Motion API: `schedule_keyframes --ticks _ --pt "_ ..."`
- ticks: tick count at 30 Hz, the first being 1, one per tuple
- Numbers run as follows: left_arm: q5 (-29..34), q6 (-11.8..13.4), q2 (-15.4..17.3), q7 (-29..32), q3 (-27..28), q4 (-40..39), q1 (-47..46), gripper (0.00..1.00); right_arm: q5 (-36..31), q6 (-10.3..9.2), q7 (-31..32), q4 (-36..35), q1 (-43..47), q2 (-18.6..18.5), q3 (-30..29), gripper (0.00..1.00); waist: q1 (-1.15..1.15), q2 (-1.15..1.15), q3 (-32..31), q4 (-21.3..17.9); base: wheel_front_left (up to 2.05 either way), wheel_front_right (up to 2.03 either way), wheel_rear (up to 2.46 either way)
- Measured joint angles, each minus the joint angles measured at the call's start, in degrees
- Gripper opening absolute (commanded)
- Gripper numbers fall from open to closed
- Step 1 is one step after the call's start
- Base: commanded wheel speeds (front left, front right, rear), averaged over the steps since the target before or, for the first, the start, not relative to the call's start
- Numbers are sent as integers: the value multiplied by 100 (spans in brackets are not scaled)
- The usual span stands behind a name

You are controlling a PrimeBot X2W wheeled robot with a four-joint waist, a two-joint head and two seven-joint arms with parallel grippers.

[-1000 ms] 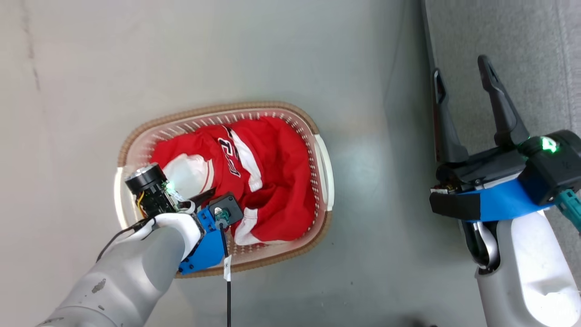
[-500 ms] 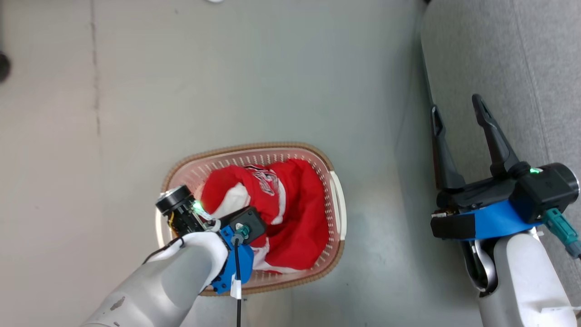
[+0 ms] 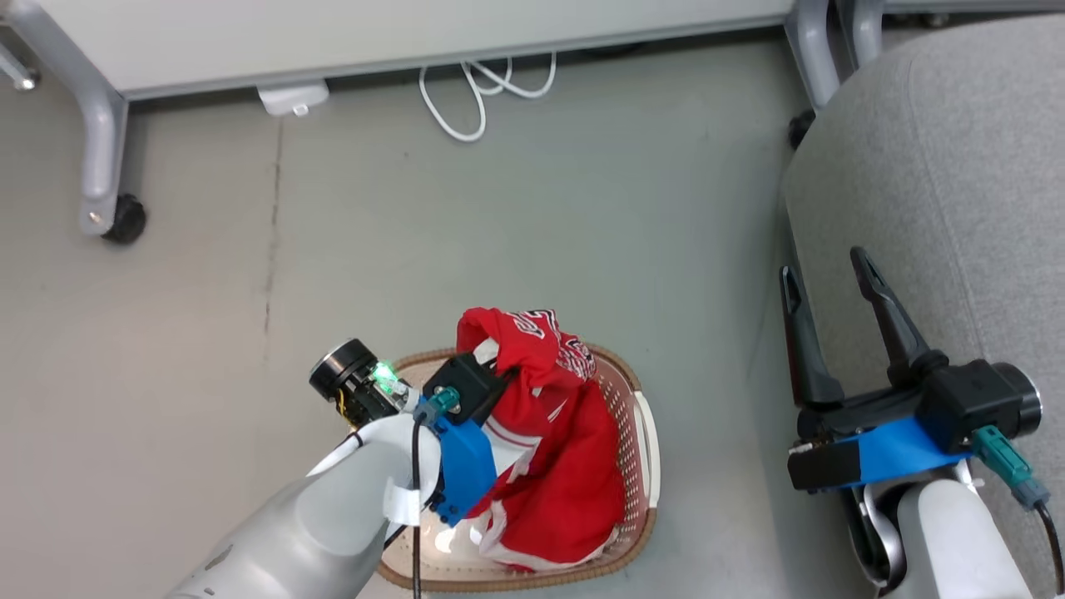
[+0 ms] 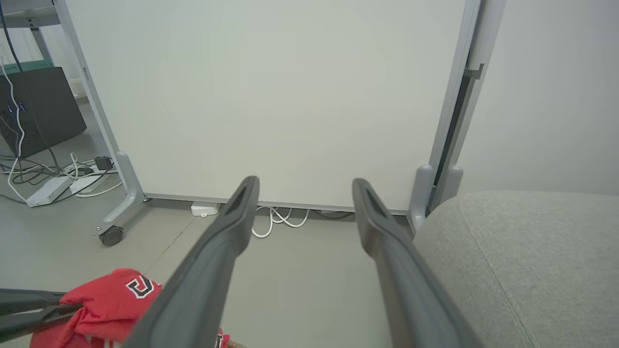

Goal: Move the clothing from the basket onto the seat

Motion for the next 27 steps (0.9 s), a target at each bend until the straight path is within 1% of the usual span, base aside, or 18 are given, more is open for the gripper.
schedule_keyframes --ticks 7,14,21,27 --pt "-92 3 120 -7 620 -588 160 0 66 0 0 113 301 0 -7 100 0 0 -558 72 0 0 0" --pt "-69 96 111 -8 1202 -1148 292 0 116 0 0 202 530 -1 -11 100 0 0 -1016 97 0 0 0" --pt "25 140 31 -8 1582 -1570 358 0 179 0 0 297 730 0 -7 100 0 0 -1408 112 0 0 0" --pt "30 169 29 -8 1779 -1803 449 0 283 0 0 354 928 0 -20 100 0 0 -1724 111 0 0 0"
